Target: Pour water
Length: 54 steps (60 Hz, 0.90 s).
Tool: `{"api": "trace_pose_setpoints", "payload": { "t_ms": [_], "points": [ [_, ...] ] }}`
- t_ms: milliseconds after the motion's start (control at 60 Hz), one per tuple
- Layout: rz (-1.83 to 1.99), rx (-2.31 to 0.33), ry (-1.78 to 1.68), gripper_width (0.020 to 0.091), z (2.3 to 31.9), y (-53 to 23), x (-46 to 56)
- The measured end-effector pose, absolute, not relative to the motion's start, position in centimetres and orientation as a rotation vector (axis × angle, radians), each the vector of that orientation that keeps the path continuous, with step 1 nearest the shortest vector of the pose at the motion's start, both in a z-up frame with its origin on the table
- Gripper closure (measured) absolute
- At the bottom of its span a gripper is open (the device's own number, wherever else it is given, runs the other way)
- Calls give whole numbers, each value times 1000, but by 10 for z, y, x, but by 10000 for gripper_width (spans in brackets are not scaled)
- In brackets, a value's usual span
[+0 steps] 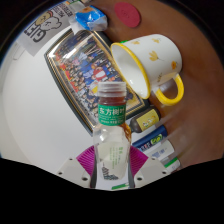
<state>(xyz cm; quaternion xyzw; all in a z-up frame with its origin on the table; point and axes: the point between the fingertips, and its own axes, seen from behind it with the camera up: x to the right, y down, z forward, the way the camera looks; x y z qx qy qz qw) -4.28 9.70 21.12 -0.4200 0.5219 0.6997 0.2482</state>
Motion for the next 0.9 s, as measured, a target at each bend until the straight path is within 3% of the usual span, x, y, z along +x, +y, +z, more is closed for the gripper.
{"api": "trace_pose_setpoints", "payload": {
  "t_ms": [300, 483, 617, 717, 900],
  "points": [
    [1612, -1503, 1031, 672, 222, 86, -50],
    [1111, -1691, 565, 668, 247, 85, -1],
    [639, -1734, 298, 670, 250, 89, 74],
    [298, -1755, 149, 671, 231, 101, 136],
    [-2, -1853, 0, 670, 149, 115, 202]
  ]
}}
